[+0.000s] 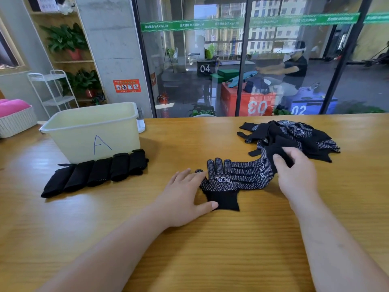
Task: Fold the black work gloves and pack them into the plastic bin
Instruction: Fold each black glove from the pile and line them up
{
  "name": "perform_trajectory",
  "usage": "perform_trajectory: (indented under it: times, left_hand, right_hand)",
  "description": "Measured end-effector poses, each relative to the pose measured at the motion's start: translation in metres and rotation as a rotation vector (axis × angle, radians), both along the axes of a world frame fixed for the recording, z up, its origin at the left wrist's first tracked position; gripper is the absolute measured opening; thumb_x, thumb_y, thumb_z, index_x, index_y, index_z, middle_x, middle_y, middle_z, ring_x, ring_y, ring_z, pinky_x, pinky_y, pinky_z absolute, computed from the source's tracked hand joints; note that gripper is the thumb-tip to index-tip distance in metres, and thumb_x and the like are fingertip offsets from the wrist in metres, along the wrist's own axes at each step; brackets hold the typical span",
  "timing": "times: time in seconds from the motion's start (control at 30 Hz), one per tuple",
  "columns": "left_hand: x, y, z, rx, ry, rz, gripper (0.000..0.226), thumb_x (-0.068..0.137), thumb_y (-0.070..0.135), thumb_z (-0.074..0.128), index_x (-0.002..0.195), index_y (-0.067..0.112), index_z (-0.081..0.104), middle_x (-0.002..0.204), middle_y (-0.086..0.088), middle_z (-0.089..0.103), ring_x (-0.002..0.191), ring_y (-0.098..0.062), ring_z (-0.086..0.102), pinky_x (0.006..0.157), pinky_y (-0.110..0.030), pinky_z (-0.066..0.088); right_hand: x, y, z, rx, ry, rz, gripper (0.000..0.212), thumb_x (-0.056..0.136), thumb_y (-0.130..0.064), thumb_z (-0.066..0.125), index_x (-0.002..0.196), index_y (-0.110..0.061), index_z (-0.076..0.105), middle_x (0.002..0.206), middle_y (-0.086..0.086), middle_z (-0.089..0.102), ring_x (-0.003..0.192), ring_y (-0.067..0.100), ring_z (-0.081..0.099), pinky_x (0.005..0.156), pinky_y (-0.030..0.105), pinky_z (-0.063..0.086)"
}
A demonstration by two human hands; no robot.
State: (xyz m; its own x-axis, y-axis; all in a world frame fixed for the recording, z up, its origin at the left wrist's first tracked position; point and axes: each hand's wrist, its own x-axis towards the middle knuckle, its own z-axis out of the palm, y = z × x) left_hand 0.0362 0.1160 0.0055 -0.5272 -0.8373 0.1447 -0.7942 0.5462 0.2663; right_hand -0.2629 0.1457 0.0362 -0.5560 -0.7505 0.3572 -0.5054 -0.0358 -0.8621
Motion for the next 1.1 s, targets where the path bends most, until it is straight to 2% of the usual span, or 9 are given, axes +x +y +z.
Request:
perform_trajectory:
  times: [0.23,0.43,0.5,0.57,0.7,0.8,0.97,1.03,1.1]
  left_hand:
    - [0.027,-0.002,-0.006,0.015,0.148,0.021,0.087,0.092,0.084,0.048,0.164,0.037,0.032,0.167,0.019,0.035,0.161,-0.008,0.01,0.133,-0.046,0.014]
    - [0.028,-0.003,-0.006,-0.013,0.167,0.037,0.09,0.088,0.085,0.054,0.162,0.037,0.035,0.161,0.014,0.044,0.156,-0.01,0.021,0.128,-0.047,0.026]
    - [0.029,-0.004,-0.005,-0.011,0.191,0.041,0.091,0.086,0.084,0.059,0.161,0.037,0.035,0.157,0.017,0.046,0.153,-0.01,0.026,0.127,-0.046,0.029]
    - [0.029,-0.004,-0.003,-0.02,0.196,0.041,0.092,0.085,0.082,0.062,0.16,0.039,0.034,0.155,0.02,0.046,0.151,-0.009,0.028,0.126,-0.045,0.028]
    - [0.028,-0.003,-0.002,-0.017,0.175,0.053,0.099,0.081,0.085,0.061,0.162,0.038,0.028,0.154,0.02,0.048,0.15,-0.011,0.029,0.126,-0.046,0.027]
    - [0.028,-0.001,-0.001,-0.016,0.184,0.056,0.102,0.081,0.084,0.062,0.163,0.037,0.026,0.152,0.019,0.05,0.148,-0.012,0.031,0.125,-0.045,0.028]
    - [0.026,0.001,0.0,-0.015,0.199,0.058,0.1,0.083,0.082,0.064,0.164,0.037,0.024,0.153,0.019,0.05,0.149,-0.01,0.028,0.125,-0.043,0.028]
    - [0.026,0.0,-0.001,-0.019,0.193,0.06,0.1,0.083,0.082,0.063,0.163,0.038,0.025,0.153,0.019,0.05,0.149,-0.011,0.029,0.125,-0.044,0.028]
    - [0.025,0.0,0.0,-0.029,0.189,0.06,0.1,0.083,0.082,0.064,0.163,0.037,0.025,0.154,0.018,0.049,0.149,-0.011,0.029,0.125,-0.045,0.029]
  right_hand:
    - [0.015,0.008,0.008,-0.033,0.013,0.236,0.018,0.103,-0.027,0.067,0.117,-0.035,0.074,0.107,-0.016,0.077,0.098,0.008,0.071,0.093,0.049,0.061]
    - [0.037,0.022,0.057,-0.227,-0.067,0.464,0.022,0.098,-0.012,0.075,0.111,-0.03,0.076,0.104,-0.011,0.08,0.087,0.002,0.071,0.075,0.021,0.056]
    - [0.042,0.023,0.077,-0.212,-0.06,0.559,0.02,0.099,-0.011,0.074,0.114,-0.024,0.078,0.106,-0.005,0.081,0.092,0.01,0.074,0.078,0.026,0.057]
    - [0.044,0.016,0.092,-0.144,-0.013,0.622,0.018,0.1,-0.013,0.073,0.114,-0.024,0.078,0.103,-0.001,0.081,0.096,0.023,0.076,0.083,0.04,0.06]
    - [0.049,-0.012,0.103,0.036,0.187,0.645,0.016,0.099,-0.022,0.075,0.108,-0.034,0.078,0.095,-0.006,0.081,0.09,0.02,0.076,0.083,0.042,0.059]
    - [0.053,-0.037,0.106,0.056,0.34,0.597,0.014,0.098,-0.029,0.076,0.104,-0.041,0.077,0.09,-0.005,0.079,0.085,0.028,0.074,0.085,0.055,0.061]
    - [0.057,-0.049,0.118,-0.205,0.387,0.505,0.016,0.099,-0.026,0.076,0.107,-0.039,0.077,0.095,-0.018,0.075,0.085,0.021,0.069,0.083,0.048,0.061]
    - [0.061,-0.042,0.108,-0.206,0.454,0.551,0.019,0.098,-0.023,0.076,0.108,-0.039,0.078,0.095,-0.021,0.073,0.086,0.02,0.068,0.08,0.046,0.06]
    - [0.063,-0.038,0.08,-0.135,0.654,0.58,0.02,0.096,-0.023,0.077,0.107,-0.039,0.078,0.099,-0.022,0.073,0.094,0.014,0.067,0.088,0.045,0.057]
